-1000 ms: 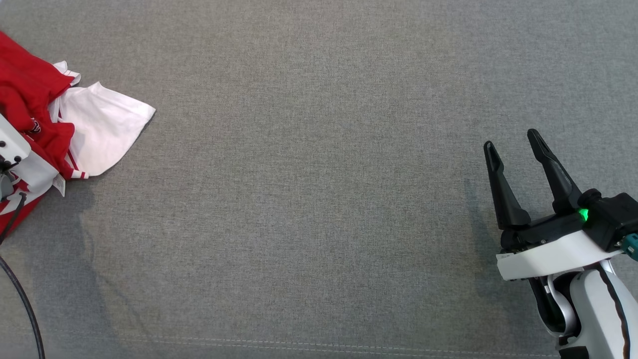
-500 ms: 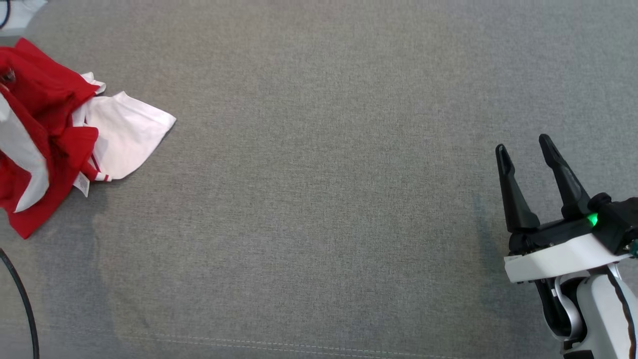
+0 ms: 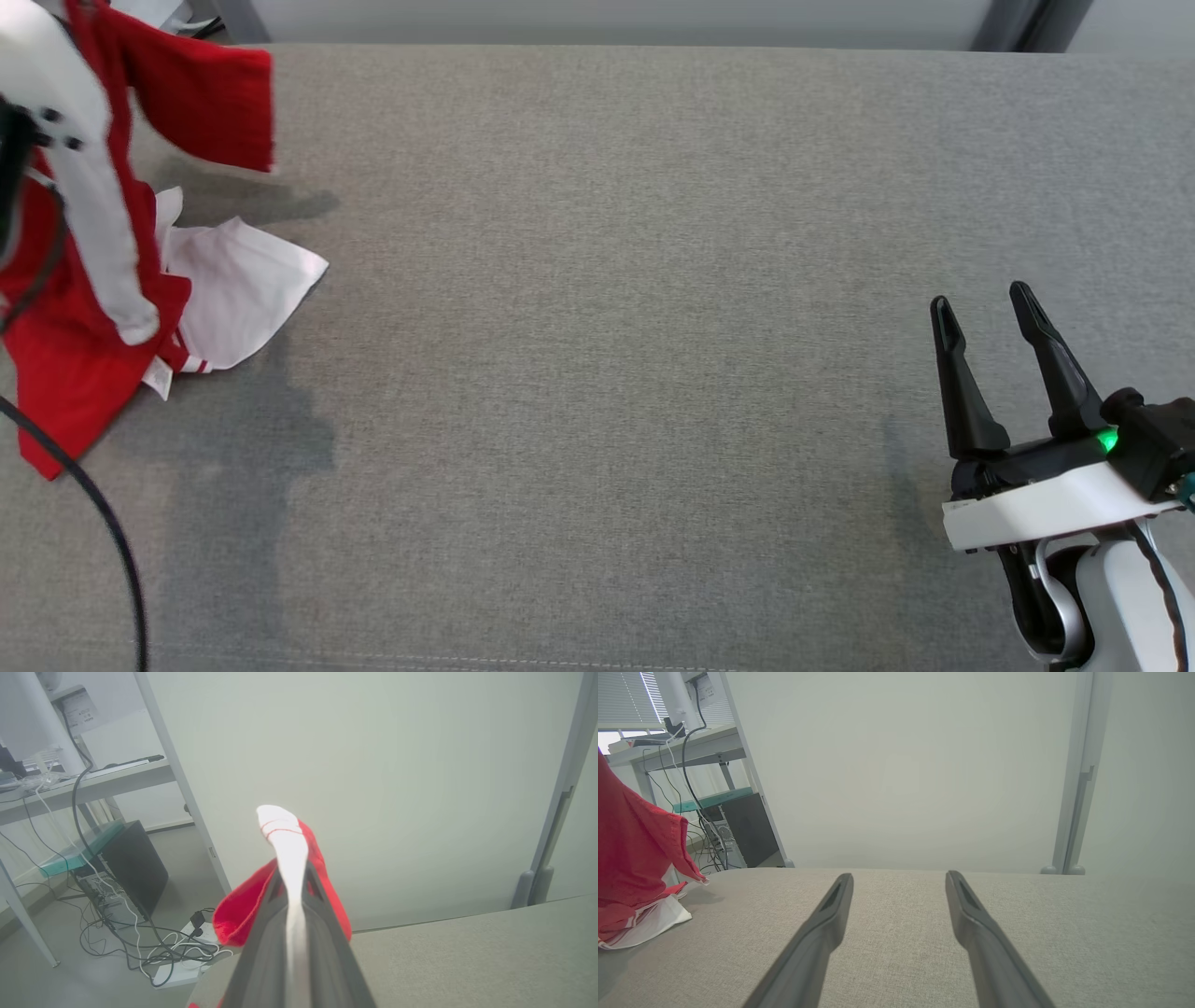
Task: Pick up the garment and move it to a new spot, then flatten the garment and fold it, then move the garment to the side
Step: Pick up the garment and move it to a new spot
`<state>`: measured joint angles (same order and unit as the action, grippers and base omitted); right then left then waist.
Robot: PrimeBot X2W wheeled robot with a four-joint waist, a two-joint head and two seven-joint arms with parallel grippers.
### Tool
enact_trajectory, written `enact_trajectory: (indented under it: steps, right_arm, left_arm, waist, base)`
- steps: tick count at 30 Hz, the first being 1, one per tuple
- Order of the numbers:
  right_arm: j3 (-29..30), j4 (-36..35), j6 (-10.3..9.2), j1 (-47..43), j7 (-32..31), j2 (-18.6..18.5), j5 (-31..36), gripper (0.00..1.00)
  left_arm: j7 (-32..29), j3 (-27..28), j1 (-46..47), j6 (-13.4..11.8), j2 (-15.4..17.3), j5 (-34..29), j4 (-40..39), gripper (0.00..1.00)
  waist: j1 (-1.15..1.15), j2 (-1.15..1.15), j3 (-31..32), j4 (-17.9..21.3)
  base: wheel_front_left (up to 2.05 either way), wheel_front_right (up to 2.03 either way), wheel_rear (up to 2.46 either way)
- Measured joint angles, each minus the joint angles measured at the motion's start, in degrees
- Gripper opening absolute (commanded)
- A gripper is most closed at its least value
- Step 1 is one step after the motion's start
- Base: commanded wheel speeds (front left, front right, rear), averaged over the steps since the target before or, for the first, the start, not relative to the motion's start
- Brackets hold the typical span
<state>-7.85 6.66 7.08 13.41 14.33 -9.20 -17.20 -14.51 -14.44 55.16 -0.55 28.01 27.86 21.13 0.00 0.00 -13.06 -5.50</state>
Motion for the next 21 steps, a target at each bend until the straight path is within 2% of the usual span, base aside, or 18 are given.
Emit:
enact_trajectory:
  steps: [2,6,11,16,21]
  right_arm:
    - [0.40,-0.08,0.00,-0.67,0.00,0.16,0.00,1.00]
    - [1.38,-0.47,0.00,-1.18,0.00,0.81,0.00,1.00]
    - [2.02,-1.26,0.00,-1.19,0.00,1.56,-0.01,1.00]
    - [2.85,-2.05,0.00,-1.21,0.00,2.20,-0.02,1.00]
    - [3.58,-2.38,0.00,-1.22,0.00,3.25,-0.20,1.00]
  left_arm:
    - [-0.41,-1.49,-2.38,-0.03,-0.94,0.03,-4.08,0.00]
    - [-1.38,-5.61,-8.13,-0.84,-5.25,0.24,-11.58,0.00]
    - [-1.70,-11.39,-13.45,-1.62,-10.44,0.47,-16.35,0.00]
    - [-2.16,-18.23,-15.77,-1.27,-15.44,0.41,-15.66,0.00]
    - [-2.20,-23.83,-15.92,0.79,-20.86,0.30,-9.12,0.00]
  waist:
    - [0.00,0.00,0.18,0.68]
    - [0.00,0.00,0.22,2.32]
    - [0.00,0.00,-0.19,5.16]
    - [0.00,0.00,-1.06,9.00]
    - [0.00,0.00,-2.38,13.48]
  base:
    - [0.00,0.00,0.00]
    - [0.00,0.00,0.00]
    - [0.00,0.00,0.00]
    - [0.00,0.00,0.00]
    - [0.00,0.00,0.00]
